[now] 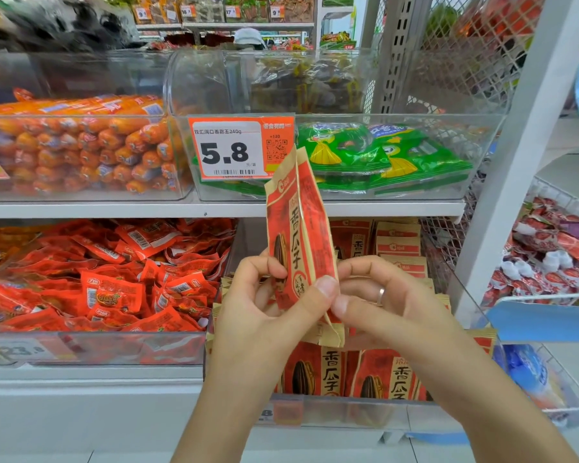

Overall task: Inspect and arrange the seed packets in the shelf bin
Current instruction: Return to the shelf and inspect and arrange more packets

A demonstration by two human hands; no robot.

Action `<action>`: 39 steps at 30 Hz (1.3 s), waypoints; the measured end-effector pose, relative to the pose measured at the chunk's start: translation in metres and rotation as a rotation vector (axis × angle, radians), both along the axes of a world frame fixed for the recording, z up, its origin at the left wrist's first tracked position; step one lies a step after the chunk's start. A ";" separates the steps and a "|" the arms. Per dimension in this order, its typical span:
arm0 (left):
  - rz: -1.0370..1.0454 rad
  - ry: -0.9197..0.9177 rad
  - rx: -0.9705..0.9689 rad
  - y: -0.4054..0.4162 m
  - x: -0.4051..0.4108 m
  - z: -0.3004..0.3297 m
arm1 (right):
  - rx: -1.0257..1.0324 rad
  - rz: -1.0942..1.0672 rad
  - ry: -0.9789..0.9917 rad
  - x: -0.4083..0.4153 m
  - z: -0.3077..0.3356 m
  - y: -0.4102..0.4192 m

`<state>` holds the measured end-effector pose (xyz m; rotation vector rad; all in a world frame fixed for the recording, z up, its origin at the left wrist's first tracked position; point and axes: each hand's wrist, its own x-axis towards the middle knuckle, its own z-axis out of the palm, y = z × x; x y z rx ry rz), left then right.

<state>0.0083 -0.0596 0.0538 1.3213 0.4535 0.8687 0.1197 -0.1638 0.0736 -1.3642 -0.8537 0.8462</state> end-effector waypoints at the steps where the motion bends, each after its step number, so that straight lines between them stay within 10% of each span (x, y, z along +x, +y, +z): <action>1: -0.005 0.000 -0.003 0.001 0.000 0.000 | -0.007 0.022 0.016 0.001 0.001 -0.002; 26: -0.282 0.072 -0.002 0.010 -0.007 0.000 | 0.045 0.008 -0.126 0.012 -0.005 -0.007; 36: 0.036 0.420 0.550 -0.007 0.005 -0.015 | 0.053 -0.146 -0.118 0.012 -0.010 -0.001; 39: 0.056 0.285 0.380 -0.007 0.009 -0.011 | 0.064 -0.146 -0.011 0.015 -0.010 -0.003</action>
